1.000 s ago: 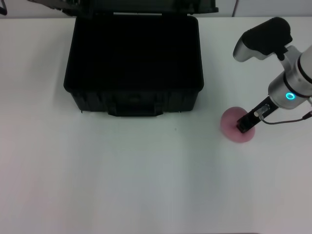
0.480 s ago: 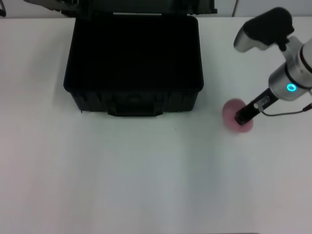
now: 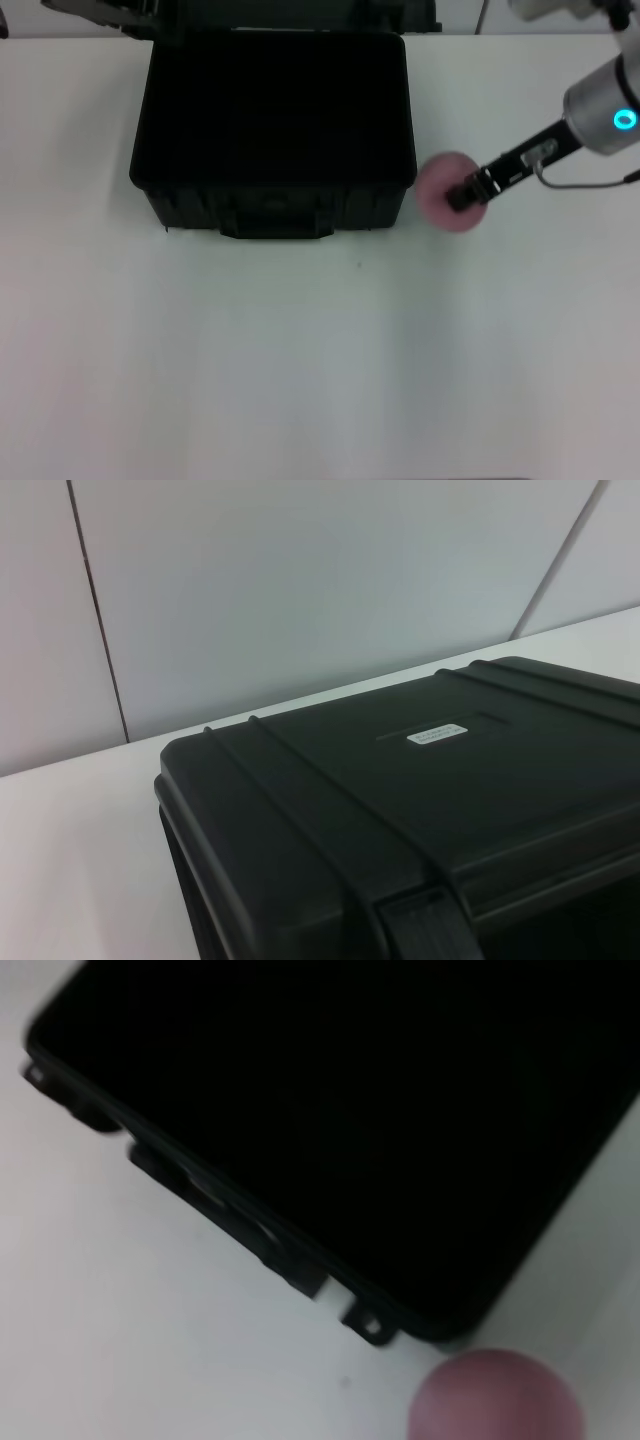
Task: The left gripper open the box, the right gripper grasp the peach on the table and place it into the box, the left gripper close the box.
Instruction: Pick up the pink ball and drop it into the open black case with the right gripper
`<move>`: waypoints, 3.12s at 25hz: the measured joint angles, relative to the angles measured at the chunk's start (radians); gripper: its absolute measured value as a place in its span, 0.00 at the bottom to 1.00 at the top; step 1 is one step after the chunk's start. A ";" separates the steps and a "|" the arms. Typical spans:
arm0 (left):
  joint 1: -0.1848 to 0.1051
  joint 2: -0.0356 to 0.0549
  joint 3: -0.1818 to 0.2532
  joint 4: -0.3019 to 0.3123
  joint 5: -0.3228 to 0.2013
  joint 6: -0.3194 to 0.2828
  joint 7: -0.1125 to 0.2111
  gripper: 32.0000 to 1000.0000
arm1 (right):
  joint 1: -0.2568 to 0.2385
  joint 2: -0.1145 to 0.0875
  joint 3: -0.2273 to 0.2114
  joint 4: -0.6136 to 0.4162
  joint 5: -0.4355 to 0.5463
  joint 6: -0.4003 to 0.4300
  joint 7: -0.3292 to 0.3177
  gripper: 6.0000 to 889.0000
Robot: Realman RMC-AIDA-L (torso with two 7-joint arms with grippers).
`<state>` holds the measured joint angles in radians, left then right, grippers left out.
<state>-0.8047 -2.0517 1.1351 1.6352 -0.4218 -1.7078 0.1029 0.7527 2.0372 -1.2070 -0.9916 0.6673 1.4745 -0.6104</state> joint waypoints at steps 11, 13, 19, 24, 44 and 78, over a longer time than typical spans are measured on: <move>0.005 0.0016 0.000 0.004 0.000 -0.001 0.000 0.34 | -0.019 -0.025 0.024 -0.110 0.158 -0.001 -0.047 0.06; 0.005 0.0017 0.000 0.007 0.000 -0.001 0.000 0.34 | -0.018 -0.025 0.027 -0.098 0.158 -0.023 -0.060 0.06; 0.005 0.0008 0.000 0.015 0.000 -0.001 0.000 0.34 | -0.003 -0.015 0.029 -0.033 0.159 -0.107 -0.112 0.06; 0.003 0.0008 0.000 0.015 0.000 -0.003 0.000 0.34 | 0.006 0.007 0.028 -0.006 0.159 -0.178 -0.147 0.07; -0.003 0.0008 0.000 0.015 0.000 -0.003 0.000 0.34 | 0.050 0.028 -0.074 0.245 0.356 -0.465 -0.331 0.07; -0.004 0.0008 0.000 0.014 0.000 -0.003 0.001 0.34 | 0.052 0.031 -0.077 0.275 0.368 -0.524 -0.354 0.65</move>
<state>-0.8084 -2.0509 1.1351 1.6492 -0.4218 -1.7103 0.1043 0.8049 2.0682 -1.2839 -0.7163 1.0357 0.9509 -0.9648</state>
